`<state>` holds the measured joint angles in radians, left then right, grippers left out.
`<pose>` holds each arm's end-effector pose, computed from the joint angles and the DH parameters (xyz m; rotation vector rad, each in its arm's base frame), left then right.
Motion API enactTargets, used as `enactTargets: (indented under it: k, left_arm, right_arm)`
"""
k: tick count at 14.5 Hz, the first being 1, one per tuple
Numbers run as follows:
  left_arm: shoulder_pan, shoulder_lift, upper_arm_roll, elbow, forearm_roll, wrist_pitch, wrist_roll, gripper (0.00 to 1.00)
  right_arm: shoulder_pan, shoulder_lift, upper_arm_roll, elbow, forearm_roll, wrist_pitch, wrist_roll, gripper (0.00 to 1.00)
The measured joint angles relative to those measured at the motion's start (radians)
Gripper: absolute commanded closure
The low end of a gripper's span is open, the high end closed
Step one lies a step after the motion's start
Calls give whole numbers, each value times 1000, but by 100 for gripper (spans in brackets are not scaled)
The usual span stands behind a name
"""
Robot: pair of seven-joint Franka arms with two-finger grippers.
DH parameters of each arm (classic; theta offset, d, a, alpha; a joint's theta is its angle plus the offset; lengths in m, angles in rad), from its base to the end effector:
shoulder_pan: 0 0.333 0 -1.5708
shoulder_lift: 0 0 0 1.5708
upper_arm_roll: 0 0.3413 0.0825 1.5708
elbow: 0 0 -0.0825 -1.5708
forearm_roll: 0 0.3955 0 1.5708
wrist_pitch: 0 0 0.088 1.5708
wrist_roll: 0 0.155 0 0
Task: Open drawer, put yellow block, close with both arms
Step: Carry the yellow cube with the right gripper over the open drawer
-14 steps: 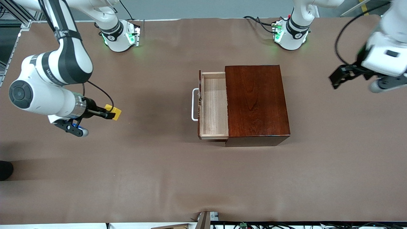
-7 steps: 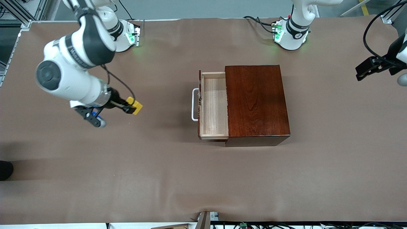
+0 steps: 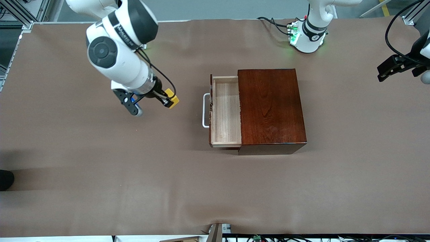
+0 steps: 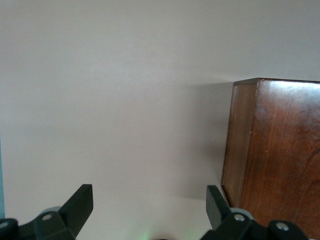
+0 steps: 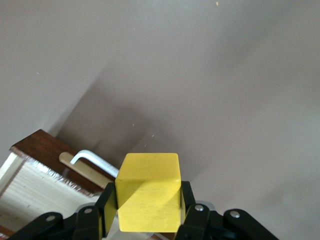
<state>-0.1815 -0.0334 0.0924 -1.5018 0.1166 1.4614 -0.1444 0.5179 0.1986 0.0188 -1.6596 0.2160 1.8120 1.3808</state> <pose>0.5425 -0.0284 0.6447 -3.0269 -0.1023 -0.0092 0.5297 0.3466 0.4624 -2.7386 1.3247 0.3056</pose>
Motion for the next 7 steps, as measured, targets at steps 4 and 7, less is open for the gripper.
enactTargets:
  k: [4,7]
  left_arm:
    - [-6,-1,-30,2,-6,4,7,0]
    - [-6,-2,-32,2,-20,3,27,0]
  right_arm:
    - [94,20,0,61,0,5,261,100]
    - [164,84,0,99,0,63,450,100]
